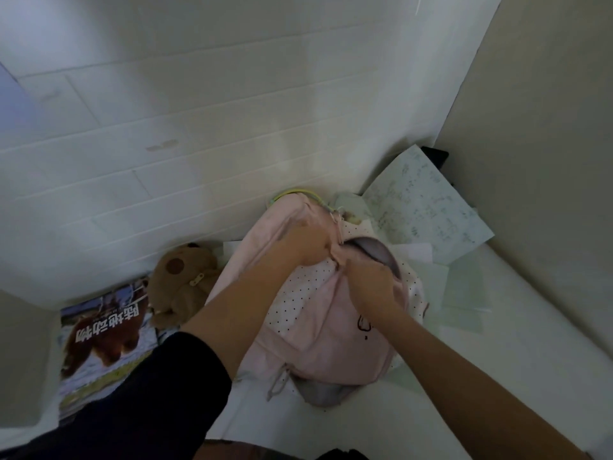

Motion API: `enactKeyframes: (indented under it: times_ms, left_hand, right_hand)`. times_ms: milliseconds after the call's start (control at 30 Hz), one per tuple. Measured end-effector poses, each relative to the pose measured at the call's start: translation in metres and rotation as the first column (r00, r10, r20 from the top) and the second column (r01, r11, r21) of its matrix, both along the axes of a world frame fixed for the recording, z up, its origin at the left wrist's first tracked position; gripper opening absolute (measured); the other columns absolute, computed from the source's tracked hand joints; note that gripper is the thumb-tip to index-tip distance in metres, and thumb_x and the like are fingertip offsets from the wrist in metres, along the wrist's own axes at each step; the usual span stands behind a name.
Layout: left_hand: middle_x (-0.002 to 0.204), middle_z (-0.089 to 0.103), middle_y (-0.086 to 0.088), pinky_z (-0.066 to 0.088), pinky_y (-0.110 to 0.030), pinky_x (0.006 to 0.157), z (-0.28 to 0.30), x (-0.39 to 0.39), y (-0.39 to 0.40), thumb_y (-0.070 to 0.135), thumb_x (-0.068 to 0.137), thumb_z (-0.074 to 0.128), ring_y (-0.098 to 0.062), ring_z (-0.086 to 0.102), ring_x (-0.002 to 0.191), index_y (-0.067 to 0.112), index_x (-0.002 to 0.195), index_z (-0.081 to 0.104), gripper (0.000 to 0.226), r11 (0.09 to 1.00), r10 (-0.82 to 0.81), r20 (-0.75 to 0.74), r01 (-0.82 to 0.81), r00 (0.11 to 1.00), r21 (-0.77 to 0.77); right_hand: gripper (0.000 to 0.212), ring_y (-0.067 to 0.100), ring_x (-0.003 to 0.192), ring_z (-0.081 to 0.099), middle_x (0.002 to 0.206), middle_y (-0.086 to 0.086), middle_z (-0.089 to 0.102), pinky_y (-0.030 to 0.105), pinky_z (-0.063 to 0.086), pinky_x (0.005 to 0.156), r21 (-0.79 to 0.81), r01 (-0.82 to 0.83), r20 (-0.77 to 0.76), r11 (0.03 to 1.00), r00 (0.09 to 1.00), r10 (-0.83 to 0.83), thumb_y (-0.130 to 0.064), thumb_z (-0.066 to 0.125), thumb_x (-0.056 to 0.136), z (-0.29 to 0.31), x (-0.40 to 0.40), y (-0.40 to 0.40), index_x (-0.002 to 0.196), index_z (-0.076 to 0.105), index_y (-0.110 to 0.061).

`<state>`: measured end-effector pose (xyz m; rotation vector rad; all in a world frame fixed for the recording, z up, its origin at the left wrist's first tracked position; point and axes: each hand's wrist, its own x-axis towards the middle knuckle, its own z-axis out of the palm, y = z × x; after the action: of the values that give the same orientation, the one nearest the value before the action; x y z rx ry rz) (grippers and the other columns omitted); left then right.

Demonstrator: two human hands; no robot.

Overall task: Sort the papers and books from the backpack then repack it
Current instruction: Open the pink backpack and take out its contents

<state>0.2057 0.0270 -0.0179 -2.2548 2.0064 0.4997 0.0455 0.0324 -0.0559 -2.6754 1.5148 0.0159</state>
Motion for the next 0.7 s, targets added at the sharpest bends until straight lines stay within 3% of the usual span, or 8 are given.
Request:
enactKeyframes:
  times_ms: [100,167,233,333,433,567,633,700]
  left_hand:
    - [0.134,0.054,-0.005,0.032,-0.043,0.106,-0.002,-0.007,-0.009,0.026,0.099,0.037,-0.028,0.047,0.123,0.019,0.127,0.057,0.034,0.975,-0.146,-0.037,0.15,0.989,0.167]
    - [0.132,0.056,-0.005,0.029,-0.048,0.107,-0.005,-0.013,-0.015,0.031,0.099,0.036,-0.028,0.048,0.122,0.022,0.126,0.056,0.035,0.953,-0.229,0.021,0.22,0.973,0.209]
    - [0.132,0.055,-0.003,0.025,-0.051,0.107,-0.005,-0.013,-0.019,0.034,0.099,0.037,-0.028,0.047,0.123,0.024,0.125,0.056,0.035,0.931,-0.285,0.009,0.275,0.958,0.239]
    - [0.118,0.06,-0.001,0.036,-0.039,0.089,0.002,-0.011,-0.019,0.039,0.099,0.037,-0.022,0.052,0.105,0.021,0.118,0.06,0.035,0.904,-0.346,-0.043,0.346,0.937,0.252]
    - [0.088,0.06,-0.003,0.033,-0.031,0.067,0.005,-0.002,-0.024,0.039,0.099,0.034,-0.017,0.05,0.078,0.014,0.098,0.063,0.039,0.931,-0.332,-0.101,0.343,0.938,0.126]
    - [0.068,0.051,-0.004,0.029,-0.032,0.057,-0.002,0.014,-0.035,0.026,0.088,0.047,-0.02,0.046,0.063,0.017,0.06,0.051,0.03,0.985,-0.164,-0.174,0.153,0.971,-0.075]
    - [0.059,0.041,0.0,0.024,-0.032,0.055,-0.002,0.016,-0.039,0.023,0.084,0.05,-0.018,0.039,0.057,0.019,0.053,0.04,0.033,0.994,-0.091,-0.24,0.073,0.966,-0.083]
    - [0.056,0.038,0.002,0.022,-0.03,0.051,-0.002,0.021,-0.043,0.022,0.085,0.052,-0.014,0.033,0.05,0.017,0.055,0.04,0.032,0.994,-0.023,-0.302,-0.01,0.953,-0.107]
  right_hand:
    - [0.025,0.016,0.069,0.054,0.082,-0.007,0.06,0.029,0.04,0.073,0.03,0.016,0.09,0.999,0.996,-0.018,-0.009,0.037,0.094,0.001,0.006,-0.012,0.109,0.054,-0.021]
    - [0.027,0.018,0.065,0.048,0.081,-0.005,0.062,0.035,0.04,0.082,-0.016,-0.006,0.116,1.0,0.993,0.008,-0.007,0.038,0.092,0.008,0.006,-0.006,0.111,0.052,-0.022]
    - [0.026,0.021,0.072,0.056,0.084,-0.003,0.065,0.038,0.037,0.089,-0.006,0.05,0.112,0.999,0.992,-0.049,-0.009,0.038,0.093,0.014,0.003,-0.009,0.11,0.052,-0.022]
    - [0.017,0.022,0.081,0.062,0.086,-0.003,0.067,0.036,0.036,0.079,0.045,0.157,0.178,0.987,0.971,-0.163,-0.016,0.041,0.095,0.007,-0.002,-0.014,0.105,0.054,-0.021]
    - [0.015,0.022,0.081,0.062,0.085,-0.002,0.065,0.033,0.036,0.07,0.051,0.17,0.239,0.984,0.955,-0.177,-0.018,0.038,0.097,0.003,-0.006,-0.017,0.102,0.053,-0.021]
    - [0.025,0.019,0.066,0.06,0.073,-0.004,0.059,0.031,0.041,0.065,-0.143,-0.077,0.176,0.987,0.979,0.102,-0.006,0.037,0.093,0.022,-0.001,-0.005,0.101,0.057,-0.02]
    - [0.034,0.023,0.074,0.062,0.086,-0.001,0.064,0.036,0.044,0.081,-0.047,-0.281,0.072,0.958,0.956,0.284,-0.001,0.035,0.09,0.026,0.004,0.013,0.114,0.053,-0.018]
    - [0.038,0.028,0.088,0.062,0.099,0.006,0.063,0.042,0.042,0.09,0.09,-0.489,-0.061,0.867,0.867,0.495,-0.001,0.035,0.089,0.015,0.006,0.043,0.121,0.048,-0.018]
